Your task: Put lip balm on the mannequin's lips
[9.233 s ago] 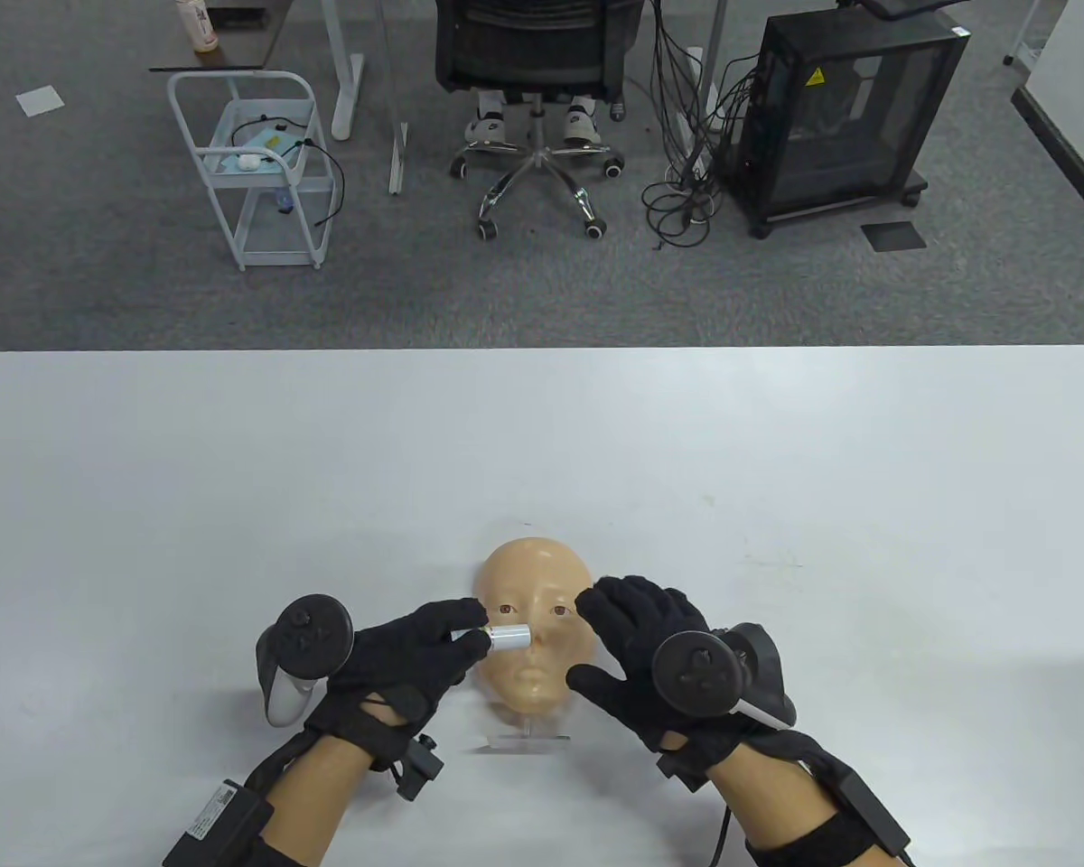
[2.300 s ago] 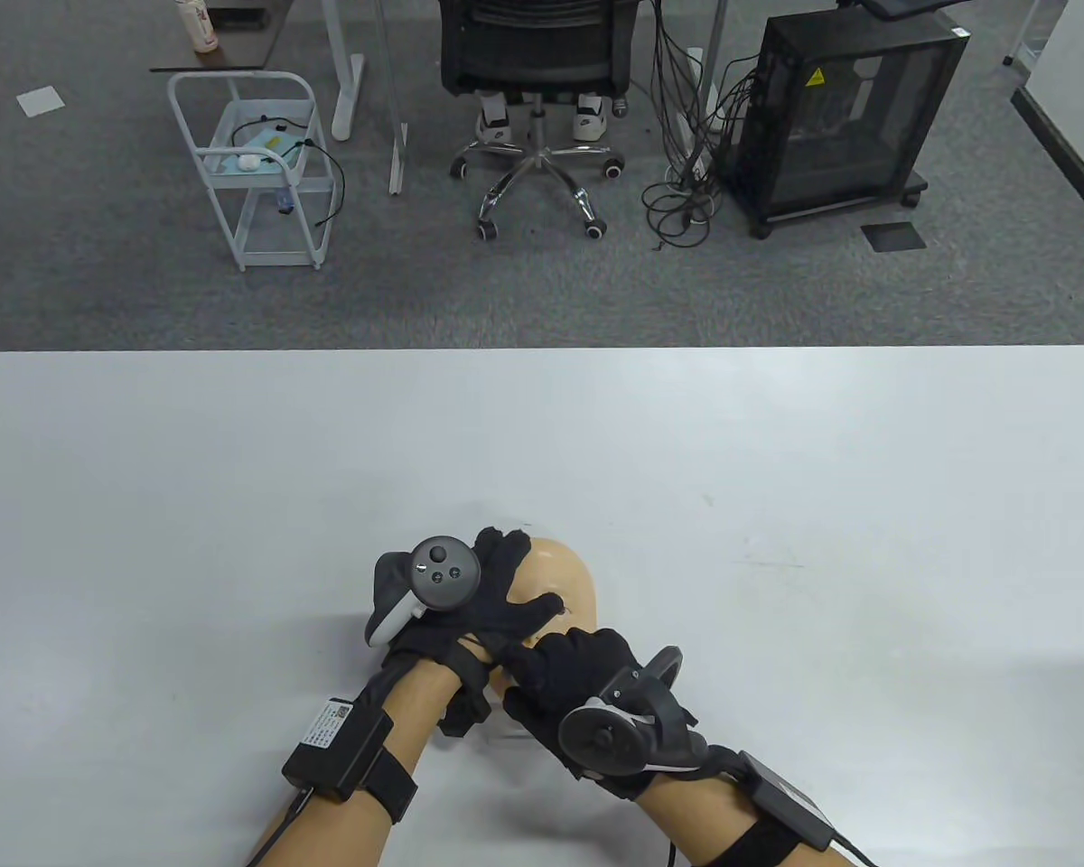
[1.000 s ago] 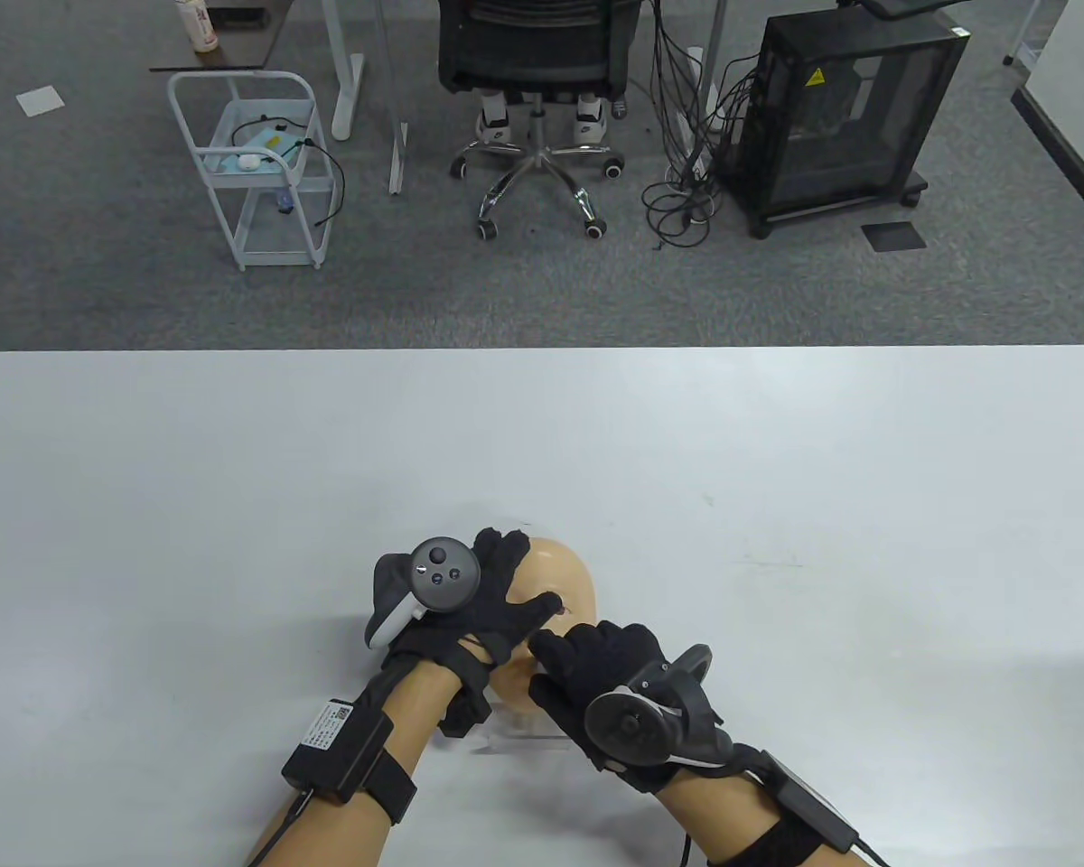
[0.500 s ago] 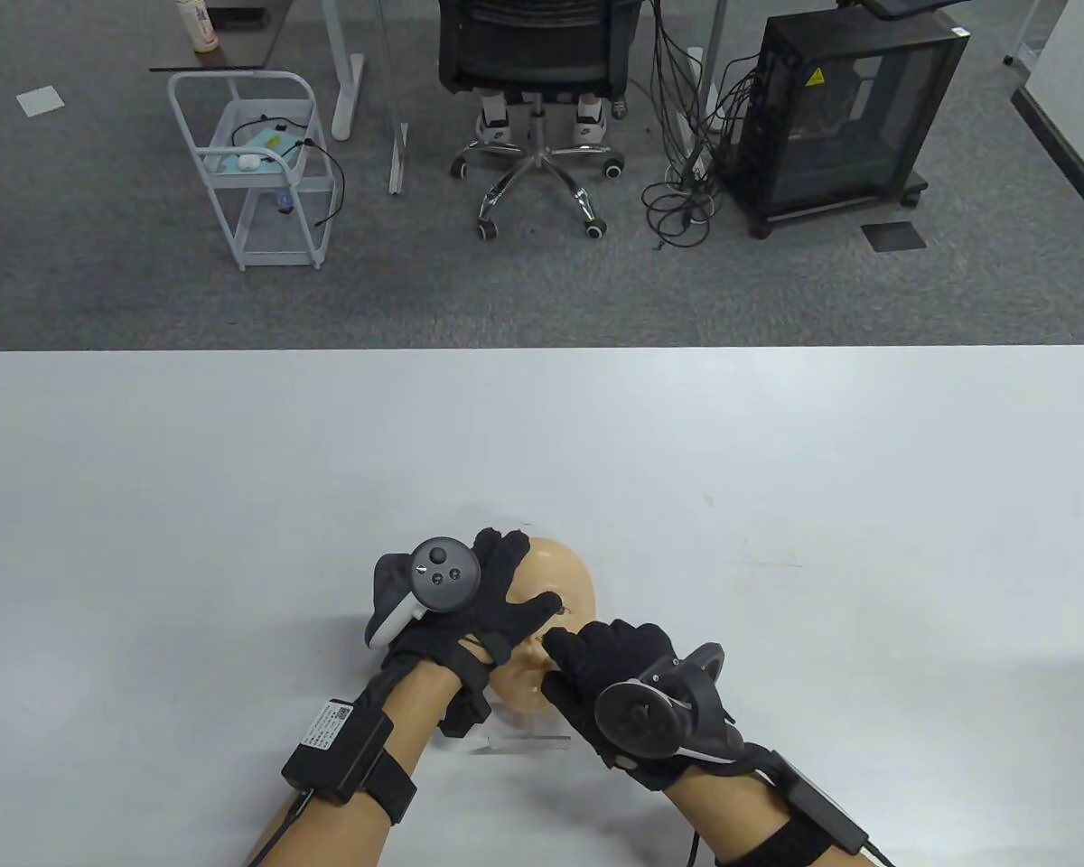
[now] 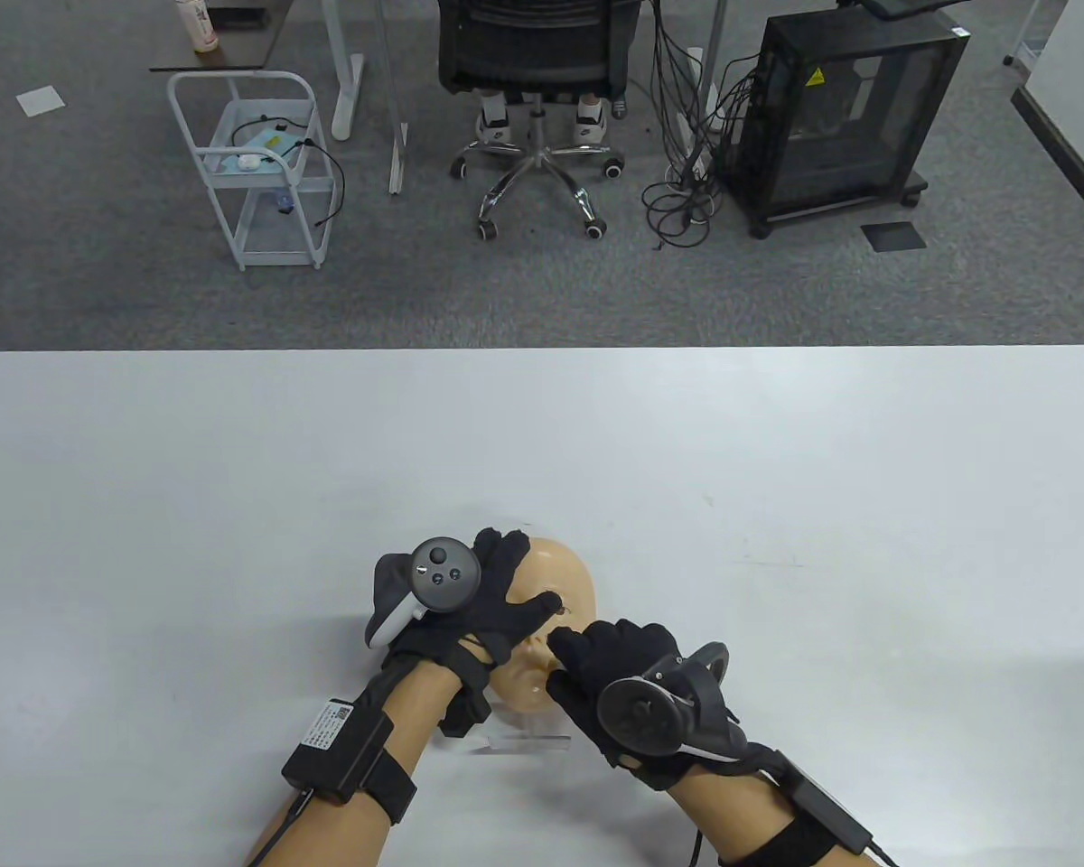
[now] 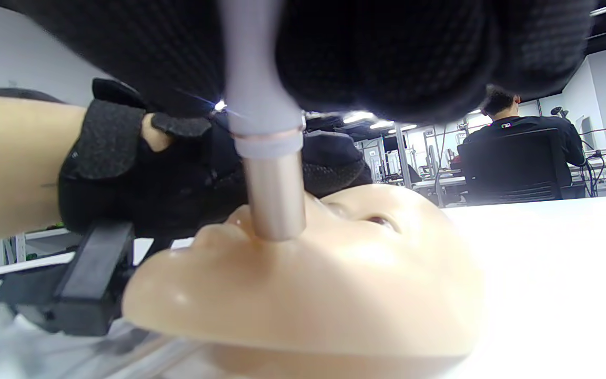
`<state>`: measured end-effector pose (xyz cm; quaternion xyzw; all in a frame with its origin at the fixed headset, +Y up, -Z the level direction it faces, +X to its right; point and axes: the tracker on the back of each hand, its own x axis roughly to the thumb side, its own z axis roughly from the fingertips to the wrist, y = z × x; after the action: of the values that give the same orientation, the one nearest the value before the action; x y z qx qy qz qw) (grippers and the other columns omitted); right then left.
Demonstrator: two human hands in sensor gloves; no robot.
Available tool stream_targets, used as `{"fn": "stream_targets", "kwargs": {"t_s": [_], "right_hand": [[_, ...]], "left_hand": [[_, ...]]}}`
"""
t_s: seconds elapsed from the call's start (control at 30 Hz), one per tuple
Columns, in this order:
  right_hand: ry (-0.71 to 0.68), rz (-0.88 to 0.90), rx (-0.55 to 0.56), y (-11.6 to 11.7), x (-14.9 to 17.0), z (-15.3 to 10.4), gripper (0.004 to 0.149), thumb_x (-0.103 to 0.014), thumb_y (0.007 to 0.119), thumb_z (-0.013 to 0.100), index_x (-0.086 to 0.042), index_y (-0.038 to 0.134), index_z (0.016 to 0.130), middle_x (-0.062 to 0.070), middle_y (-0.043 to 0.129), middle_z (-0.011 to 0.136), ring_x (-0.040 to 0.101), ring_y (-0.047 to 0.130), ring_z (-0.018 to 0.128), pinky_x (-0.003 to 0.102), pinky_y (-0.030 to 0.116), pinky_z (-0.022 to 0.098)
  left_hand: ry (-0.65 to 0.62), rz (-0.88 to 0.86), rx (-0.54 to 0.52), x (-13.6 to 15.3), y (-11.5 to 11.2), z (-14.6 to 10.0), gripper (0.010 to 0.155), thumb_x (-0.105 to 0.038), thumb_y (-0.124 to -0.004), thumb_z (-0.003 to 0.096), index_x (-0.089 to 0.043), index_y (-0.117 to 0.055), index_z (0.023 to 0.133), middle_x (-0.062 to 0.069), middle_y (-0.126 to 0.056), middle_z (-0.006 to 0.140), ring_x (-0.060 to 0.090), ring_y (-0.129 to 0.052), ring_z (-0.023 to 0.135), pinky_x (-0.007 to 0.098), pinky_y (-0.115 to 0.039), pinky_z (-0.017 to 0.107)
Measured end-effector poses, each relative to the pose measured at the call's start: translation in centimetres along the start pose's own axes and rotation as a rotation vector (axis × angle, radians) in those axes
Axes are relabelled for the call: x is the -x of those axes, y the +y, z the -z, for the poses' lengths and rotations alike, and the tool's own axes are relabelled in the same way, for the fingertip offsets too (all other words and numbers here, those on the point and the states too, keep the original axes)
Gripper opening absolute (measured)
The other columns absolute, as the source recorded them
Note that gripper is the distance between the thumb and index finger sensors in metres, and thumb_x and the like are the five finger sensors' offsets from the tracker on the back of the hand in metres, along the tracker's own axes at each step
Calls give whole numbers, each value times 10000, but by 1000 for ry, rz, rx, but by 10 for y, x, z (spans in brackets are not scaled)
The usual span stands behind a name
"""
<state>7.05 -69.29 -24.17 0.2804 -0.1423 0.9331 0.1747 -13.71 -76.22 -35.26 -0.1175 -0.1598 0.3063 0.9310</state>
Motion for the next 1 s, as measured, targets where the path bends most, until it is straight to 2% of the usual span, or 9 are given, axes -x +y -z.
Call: {"fn": "stream_targets", "kwargs": {"t_s": [0.17,0.47,1.0], "right_hand": [[-15,97,51,1,-8,2,544,-479,917,477,-181,795,916,89,982,694,290,1018,459,516,837,462],[-43,80,15,11,-18,8,549,-482,915,477,-181,795,919,86,985,698,287,1019,462,514,838,463],[-30,88,6,10,-15,6,542,-487,903,484,-180,797,918,83,984,691,284,1016,453,514,834,463]], "left_hand": [[3,2,3,0,0,0,887,-762,-786,550,-240,-387,1147,201,-346,1202,601,-515,1041,738,-497,668],[8,8,3,0,0,0,886,-760,-784,552,-237,-389,1148,202,-347,1202,602,-515,1041,738,-494,668],[8,7,5,-1,0,1,883,-758,-780,554,-238,-385,1147,201,-346,1201,600,-511,1043,739,-495,668]]}}
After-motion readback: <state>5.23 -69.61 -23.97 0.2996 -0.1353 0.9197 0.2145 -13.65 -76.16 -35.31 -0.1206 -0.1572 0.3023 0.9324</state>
